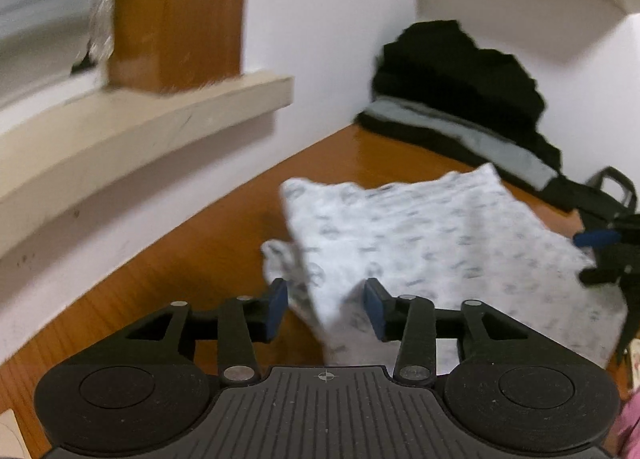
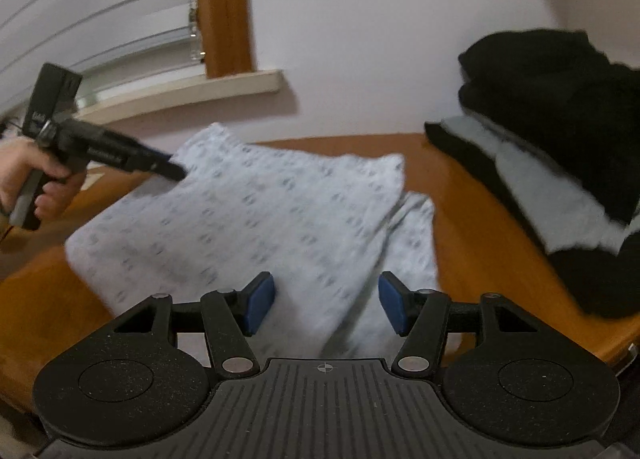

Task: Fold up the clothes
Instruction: 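Pinch the folded garment with both grippers and lift it off the desk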

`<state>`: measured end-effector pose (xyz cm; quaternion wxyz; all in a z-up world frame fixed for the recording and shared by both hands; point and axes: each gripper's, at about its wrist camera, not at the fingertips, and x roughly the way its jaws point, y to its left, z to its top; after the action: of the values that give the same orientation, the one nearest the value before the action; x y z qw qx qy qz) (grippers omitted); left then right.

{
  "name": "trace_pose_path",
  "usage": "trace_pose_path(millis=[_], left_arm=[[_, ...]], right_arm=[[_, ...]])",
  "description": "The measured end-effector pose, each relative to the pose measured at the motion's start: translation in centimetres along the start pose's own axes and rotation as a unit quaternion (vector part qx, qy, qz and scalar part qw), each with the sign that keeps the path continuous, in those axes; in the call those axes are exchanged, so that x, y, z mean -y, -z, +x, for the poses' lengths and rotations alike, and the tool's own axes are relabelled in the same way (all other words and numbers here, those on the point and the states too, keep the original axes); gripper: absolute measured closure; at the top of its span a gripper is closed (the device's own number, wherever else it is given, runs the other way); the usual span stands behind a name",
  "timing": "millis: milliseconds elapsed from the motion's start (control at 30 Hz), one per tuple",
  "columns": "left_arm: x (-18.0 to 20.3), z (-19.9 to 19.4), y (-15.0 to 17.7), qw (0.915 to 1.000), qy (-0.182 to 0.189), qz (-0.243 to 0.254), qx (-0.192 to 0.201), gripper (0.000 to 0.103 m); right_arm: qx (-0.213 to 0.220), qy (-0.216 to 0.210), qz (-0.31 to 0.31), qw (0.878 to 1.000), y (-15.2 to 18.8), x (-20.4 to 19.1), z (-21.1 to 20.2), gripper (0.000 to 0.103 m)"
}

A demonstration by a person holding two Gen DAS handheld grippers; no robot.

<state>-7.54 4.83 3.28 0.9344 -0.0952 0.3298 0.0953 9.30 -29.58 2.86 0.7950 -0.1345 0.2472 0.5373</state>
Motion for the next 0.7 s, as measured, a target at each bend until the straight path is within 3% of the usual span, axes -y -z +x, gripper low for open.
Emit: trace_pose_path(millis=[267, 600, 633, 700], left_arm=[[-3.2, 2.5, -0.5, 0.9959, 0.05, -0.075, -0.012, 0.046], [-4.0, 5.2, -2.5, 0.9914, 0.083, -0.1, -0.011, 0.045], [-4.0, 5.5, -2.7, 0.9908, 0.088, -0.103, -0.01, 0.045], [-4.1, 6.0, -2.9, 0.9895, 0.097, -0.107, -0.009, 0.05]], right_arm=[[-0.026, -0.01, 0.073, 0.997, -2.0, 5.3, 5.3, 0.037], [-0.029, -0.047, 0.111, 0.992, -3.0, 7.3, 8.6, 0.033], [-0.027, -0.051, 0.115, 0.992, -3.1, 7.4, 8.8, 0.034], [-0.028, -0.065, 0.121, 0.99, -3.2, 7.4, 9.1, 0.047]])
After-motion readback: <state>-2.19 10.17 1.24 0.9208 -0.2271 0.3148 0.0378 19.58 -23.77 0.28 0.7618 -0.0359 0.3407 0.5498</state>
